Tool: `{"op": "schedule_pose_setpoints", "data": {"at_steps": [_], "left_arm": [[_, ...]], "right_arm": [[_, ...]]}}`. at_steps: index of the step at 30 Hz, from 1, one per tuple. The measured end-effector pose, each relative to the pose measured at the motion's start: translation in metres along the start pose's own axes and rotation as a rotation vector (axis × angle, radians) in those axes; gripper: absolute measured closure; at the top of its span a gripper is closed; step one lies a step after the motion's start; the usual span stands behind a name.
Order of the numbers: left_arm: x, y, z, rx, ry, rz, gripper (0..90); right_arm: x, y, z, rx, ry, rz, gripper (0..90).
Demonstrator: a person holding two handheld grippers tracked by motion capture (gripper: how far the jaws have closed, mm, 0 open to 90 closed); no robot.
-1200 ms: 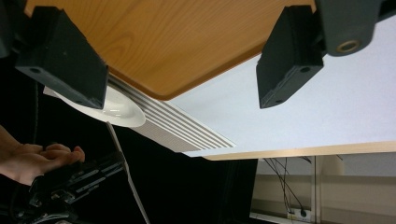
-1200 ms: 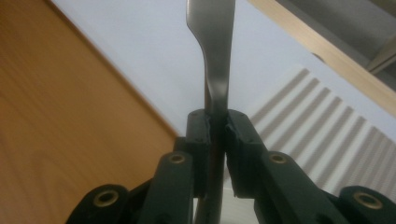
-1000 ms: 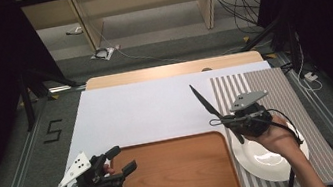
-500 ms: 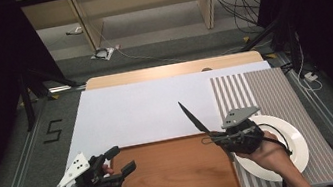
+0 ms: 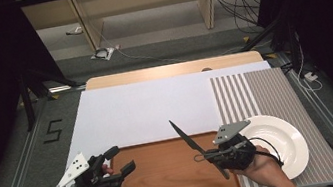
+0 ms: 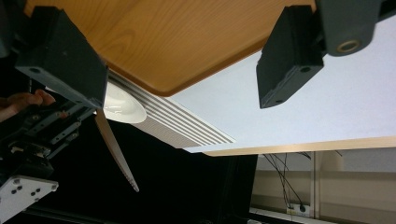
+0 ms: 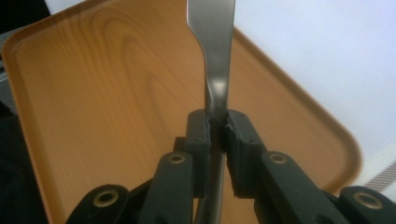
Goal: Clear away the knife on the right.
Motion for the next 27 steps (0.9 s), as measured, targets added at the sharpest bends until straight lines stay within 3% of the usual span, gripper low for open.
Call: {"op": "schedule_pose_setpoints", "data": {"at_steps": [4,18,27], "left_arm": [[0.0,0.0,0.0,0.002,-0.002,0.001,16.9],[0.001,0.002,-0.001,0.011,-0.007,0.008,16.8],[0.001,0.002,-0.001,0.01,-0.007,0.008,16.8]], "right_arm": [[-0.003,-0.005,-0.012,0.028,0.009,-0.027,80.8],[-0.016,-0.015,-0.034,0.098,0.023,-0.118,80.8],[-0.021,-0.02,-0.039,0.109,0.034,-0.157,80.8]]}}
Point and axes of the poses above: each handheld gripper's, and its own axes: y roughly backward along the jaws, x roughly out of its top, z roughly to its right, the point moved 9 cm from there along -y, roughly forward along the jaws, and after that the axes turned 7 degrees about -x, right-handed, at the moved point
